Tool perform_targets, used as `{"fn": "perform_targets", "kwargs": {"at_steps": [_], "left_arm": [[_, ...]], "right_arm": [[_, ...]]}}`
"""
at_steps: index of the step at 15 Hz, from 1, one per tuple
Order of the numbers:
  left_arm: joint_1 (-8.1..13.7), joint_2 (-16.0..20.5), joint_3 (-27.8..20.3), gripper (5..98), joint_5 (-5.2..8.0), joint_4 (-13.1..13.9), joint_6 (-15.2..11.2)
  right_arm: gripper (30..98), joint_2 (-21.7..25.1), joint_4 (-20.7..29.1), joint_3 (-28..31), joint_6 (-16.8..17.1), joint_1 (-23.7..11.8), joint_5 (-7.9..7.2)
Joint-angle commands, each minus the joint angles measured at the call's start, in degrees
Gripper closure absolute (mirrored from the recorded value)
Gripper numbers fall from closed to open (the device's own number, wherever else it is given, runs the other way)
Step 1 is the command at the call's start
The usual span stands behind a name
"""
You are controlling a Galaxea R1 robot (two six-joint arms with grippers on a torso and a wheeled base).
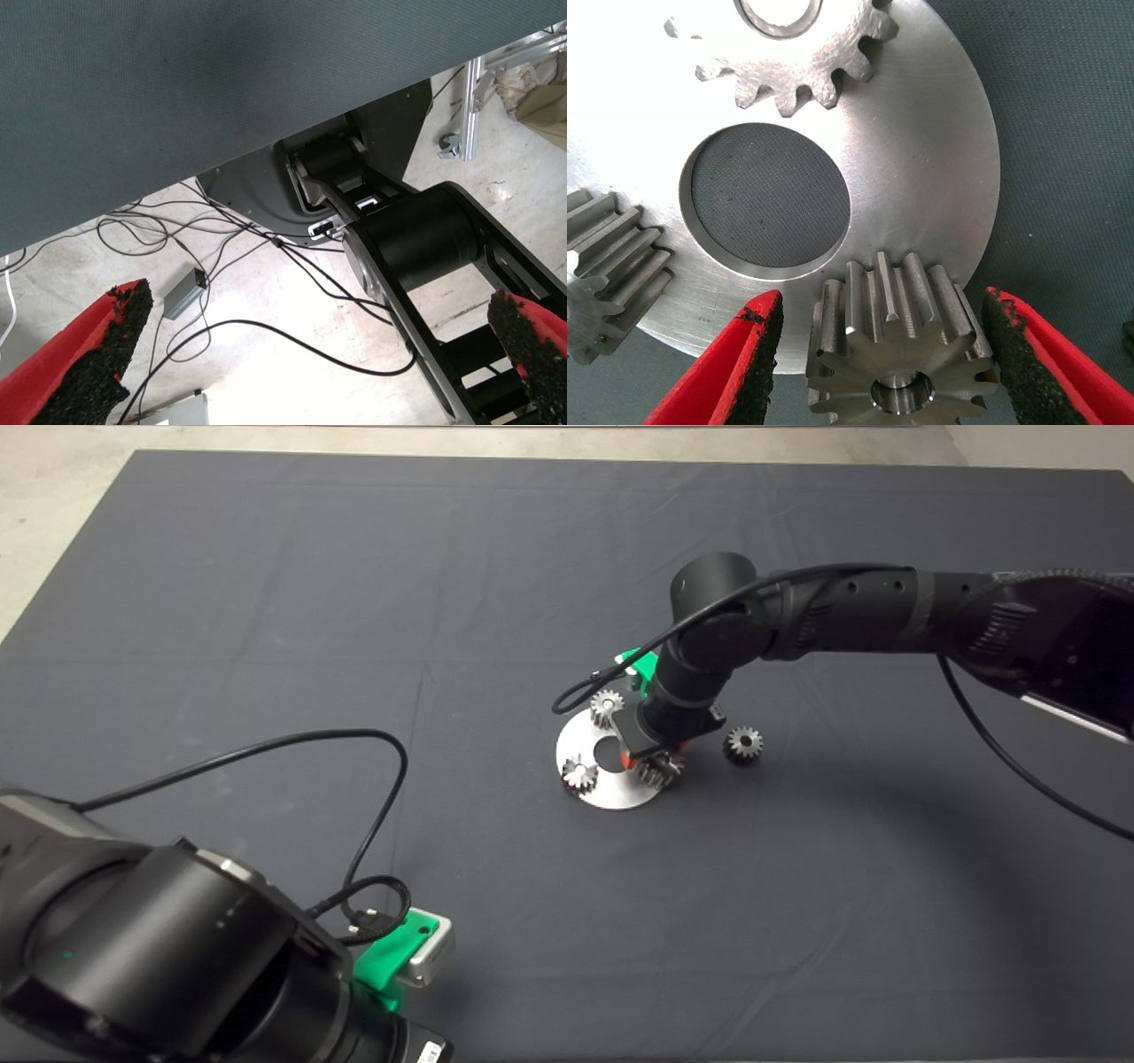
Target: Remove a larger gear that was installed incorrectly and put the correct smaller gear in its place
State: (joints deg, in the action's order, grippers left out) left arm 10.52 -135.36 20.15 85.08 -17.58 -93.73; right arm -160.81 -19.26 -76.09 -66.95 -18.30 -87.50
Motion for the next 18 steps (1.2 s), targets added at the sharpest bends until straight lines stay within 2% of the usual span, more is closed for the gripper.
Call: {"fn": "perform_targets", "kwargs": {"at_steps": [1, 8, 10, 13, 14, 18], "left_arm": [[0.82, 0.05, 0.05, 5.9, 0.00, 0.70, -0.13], [0.82, 0.10, -0.10, 5.9, 0.00, 0.71, -0.13], [0.82, 0.05, 0.14, 5.9, 0.00, 0.70, -0.13], [0.82, 0.05, 0.31, 5.9, 0.00, 0.70, -0.13], [0.82, 0.05, 0.53, 5.9, 0.00, 0.75, -0.05], [0.82, 0.05, 1.03, 5.9, -0.09, 0.77, 0.13]], "right_arm": [[68.6, 0.18, 2.65, -0.27, -0.64, -1.66, -4.87], [68.6, 0.12, 2.74, 0.00, -1.08, -1.57, -4.87], [73.3, -0.08, 2.74, -0.05, -1.08, -1.57, -4.87], [73.3, -0.17, 2.74, -0.18, -1.08, -1.57, -4.87], [76.7, -0.21, 2.74, -0.22, -1.08, -1.57, -4.87], [81.8, -0.35, 2.74, -0.27, -1.08, -1.57, -4.87]]}}
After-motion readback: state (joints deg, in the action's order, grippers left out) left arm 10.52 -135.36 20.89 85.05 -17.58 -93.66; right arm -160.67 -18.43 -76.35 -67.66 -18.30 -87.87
